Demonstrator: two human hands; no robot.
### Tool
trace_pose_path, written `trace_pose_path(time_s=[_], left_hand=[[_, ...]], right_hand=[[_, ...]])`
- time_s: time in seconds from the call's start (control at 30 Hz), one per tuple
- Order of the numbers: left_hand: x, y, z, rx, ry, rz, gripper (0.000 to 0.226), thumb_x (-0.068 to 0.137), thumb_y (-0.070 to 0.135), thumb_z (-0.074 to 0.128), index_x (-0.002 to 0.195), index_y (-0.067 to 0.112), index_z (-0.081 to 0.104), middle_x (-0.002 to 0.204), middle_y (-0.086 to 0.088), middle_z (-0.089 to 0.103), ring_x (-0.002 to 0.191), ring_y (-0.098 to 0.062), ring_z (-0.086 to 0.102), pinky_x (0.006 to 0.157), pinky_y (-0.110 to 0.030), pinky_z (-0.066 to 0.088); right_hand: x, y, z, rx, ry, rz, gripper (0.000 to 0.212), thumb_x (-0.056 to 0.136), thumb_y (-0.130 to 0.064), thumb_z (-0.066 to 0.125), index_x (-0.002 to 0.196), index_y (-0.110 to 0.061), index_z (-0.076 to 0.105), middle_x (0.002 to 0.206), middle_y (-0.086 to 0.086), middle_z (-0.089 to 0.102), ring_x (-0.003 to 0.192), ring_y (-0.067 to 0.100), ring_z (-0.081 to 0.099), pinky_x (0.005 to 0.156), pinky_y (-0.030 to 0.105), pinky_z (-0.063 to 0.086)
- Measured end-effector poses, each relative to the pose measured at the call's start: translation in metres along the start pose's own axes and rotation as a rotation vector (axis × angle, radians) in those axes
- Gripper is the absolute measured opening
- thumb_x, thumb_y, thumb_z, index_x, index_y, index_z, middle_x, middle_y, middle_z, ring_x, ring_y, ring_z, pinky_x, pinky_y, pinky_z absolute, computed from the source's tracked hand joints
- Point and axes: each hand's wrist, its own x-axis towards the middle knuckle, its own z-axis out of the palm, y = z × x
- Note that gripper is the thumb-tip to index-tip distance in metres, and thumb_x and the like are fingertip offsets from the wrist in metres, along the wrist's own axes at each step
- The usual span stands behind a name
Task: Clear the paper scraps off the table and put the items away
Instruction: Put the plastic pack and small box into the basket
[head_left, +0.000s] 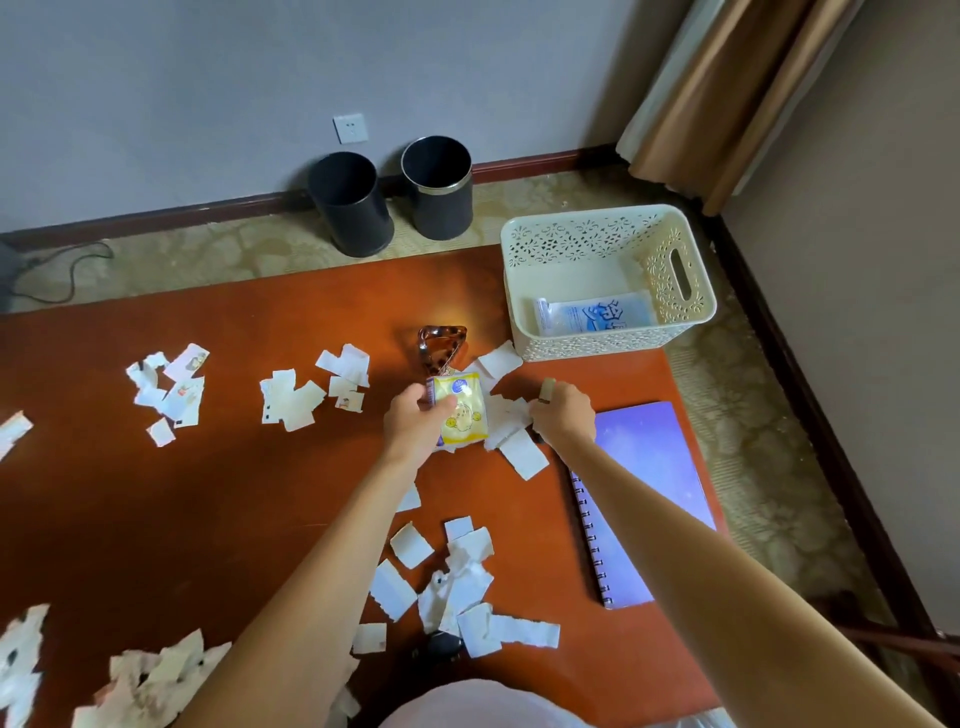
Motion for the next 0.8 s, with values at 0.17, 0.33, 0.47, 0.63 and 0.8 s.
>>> trace_pose_path(time_s=[0.17,0.33,0.47,0.63,0.8], left_hand=[[-0.008,0.025,-0.009,-0.051,0.100,0.119,0.022,0.094,0.026,0.052,0.107,0.008,0.055,0.111,-0.008,0.063,0.097,-0.017,0.062,0.055,-0.013,0.048],[-0.008,0.077,-0.011,-0.151,0.110,0.246,0.030,0.095,0.029,0.050,0.115,0.007,0.053,0.107,-0.003,0.060,0.088,-0.009,0.058,0.056,-0.011,0.048],[0.003,0.118,-0.004,-0.194,0.085,0.294,0.033,0.095,0.023,0.050,0.123,0.006,0.050,0.123,-0.010,0.061,0.090,-0.009,0.058,0.044,-0.001,0.044],[0.026,0.144,0.008,-0.193,0.023,0.299,0.038,0.096,0.012,0.049,0.132,0.012,0.038,0.128,-0.011,0.058,0.088,-0.011,0.058,0.047,-0.006,0.047],[0.048,0.151,0.016,-0.163,0.014,0.272,0.037,0.097,0.011,0.043,0.134,0.017,0.038,0.125,-0.009,0.058,0.081,-0.009,0.056,0.043,-0.003,0.044]], right_hand=[[-0.021,-0.017,-0.023,0.085,0.069,-0.363,0.031,0.089,-0.012,0.041,0.060,-0.004,0.039,0.065,0.019,0.056,0.059,0.028,0.044,0.055,0.038,0.035],[-0.025,-0.056,-0.068,0.442,0.170,-0.496,0.045,0.092,-0.035,0.043,0.057,-0.007,0.042,0.054,0.013,0.048,0.054,0.020,0.040,0.056,0.032,0.035],[0.015,-0.076,-0.101,0.563,0.201,-0.417,0.053,0.094,-0.031,0.047,0.057,0.007,0.052,0.050,0.014,0.053,0.047,0.011,0.039,0.048,0.021,0.034],[0.058,-0.072,-0.111,0.446,0.095,-0.348,0.019,0.094,-0.019,0.054,0.085,-0.003,0.054,0.052,0.001,0.054,0.025,0.000,0.041,0.030,0.013,0.031],[0.083,-0.074,-0.100,0.331,-0.059,-0.296,0.007,0.088,0.000,0.056,0.090,-0.006,0.052,0.060,0.001,0.052,0.033,0.002,0.048,0.028,0.013,0.035]])
